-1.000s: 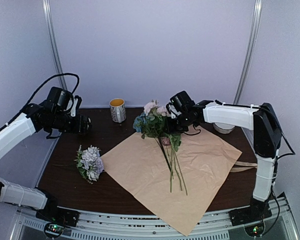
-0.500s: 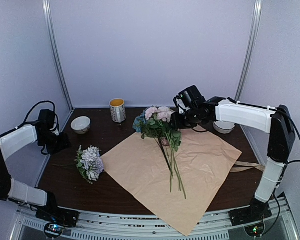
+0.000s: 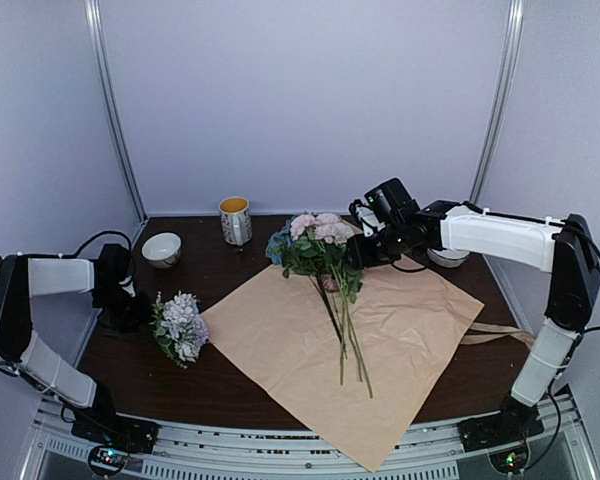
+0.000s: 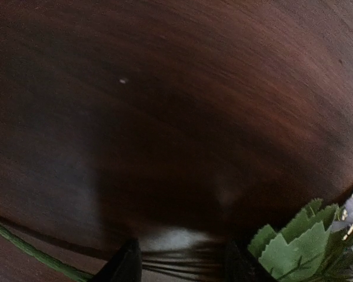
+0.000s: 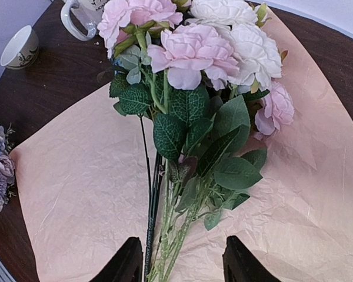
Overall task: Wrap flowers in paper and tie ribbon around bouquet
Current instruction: Position the fake flower at the corner of the board, then pick up the fake flower from the corner of the board.
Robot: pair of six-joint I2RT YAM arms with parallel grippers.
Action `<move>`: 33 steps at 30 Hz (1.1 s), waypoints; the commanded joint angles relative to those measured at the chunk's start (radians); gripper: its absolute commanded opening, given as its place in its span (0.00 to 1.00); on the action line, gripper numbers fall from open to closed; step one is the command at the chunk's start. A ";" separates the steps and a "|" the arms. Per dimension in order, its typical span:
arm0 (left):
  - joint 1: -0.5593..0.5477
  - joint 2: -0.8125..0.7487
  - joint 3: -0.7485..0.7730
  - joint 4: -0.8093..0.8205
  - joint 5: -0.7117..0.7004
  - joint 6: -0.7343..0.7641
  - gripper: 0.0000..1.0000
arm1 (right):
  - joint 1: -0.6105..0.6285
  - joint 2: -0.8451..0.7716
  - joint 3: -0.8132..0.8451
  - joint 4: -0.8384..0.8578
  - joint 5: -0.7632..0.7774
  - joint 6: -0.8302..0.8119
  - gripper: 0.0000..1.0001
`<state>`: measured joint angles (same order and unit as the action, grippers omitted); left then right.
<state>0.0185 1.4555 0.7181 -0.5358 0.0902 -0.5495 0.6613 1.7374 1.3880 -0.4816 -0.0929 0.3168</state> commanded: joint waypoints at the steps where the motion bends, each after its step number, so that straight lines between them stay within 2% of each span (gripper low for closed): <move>1: -0.086 -0.101 -0.002 -0.036 0.009 -0.036 0.51 | -0.002 -0.062 -0.024 -0.002 -0.028 -0.026 0.48; 9: -0.166 -0.317 0.203 -0.314 -0.086 0.040 0.56 | -0.003 -0.090 -0.060 -0.003 -0.060 -0.035 0.49; 15: -0.355 -0.262 0.281 -0.453 -0.073 0.122 0.76 | -0.003 -0.089 -0.061 -0.007 -0.077 -0.036 0.49; 19: -0.376 -0.209 0.243 -0.439 -0.065 0.143 0.81 | -0.003 -0.087 -0.060 -0.023 -0.075 -0.042 0.50; 25: -0.376 -0.139 0.201 -0.314 -0.032 0.161 0.82 | -0.003 -0.086 -0.066 -0.029 -0.072 -0.042 0.50; 28: -0.380 -0.078 0.182 -0.257 0.034 0.155 0.71 | -0.002 -0.087 -0.063 -0.036 -0.073 -0.044 0.50; 29: -0.382 -0.071 0.176 -0.244 0.045 0.153 0.60 | -0.002 -0.091 -0.064 -0.039 -0.071 -0.044 0.50; 30: -0.382 -0.067 0.174 -0.237 0.048 0.151 0.55 | -0.002 -0.094 -0.065 -0.041 -0.068 -0.045 0.50; 33: -0.382 -0.076 0.178 -0.238 0.061 0.154 0.11 | -0.002 -0.101 -0.063 -0.047 -0.060 -0.050 0.50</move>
<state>-0.3573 1.3918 0.9001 -0.8246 0.1066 -0.4095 0.6613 1.6718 1.3342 -0.5102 -0.1604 0.2829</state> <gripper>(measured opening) 0.367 0.502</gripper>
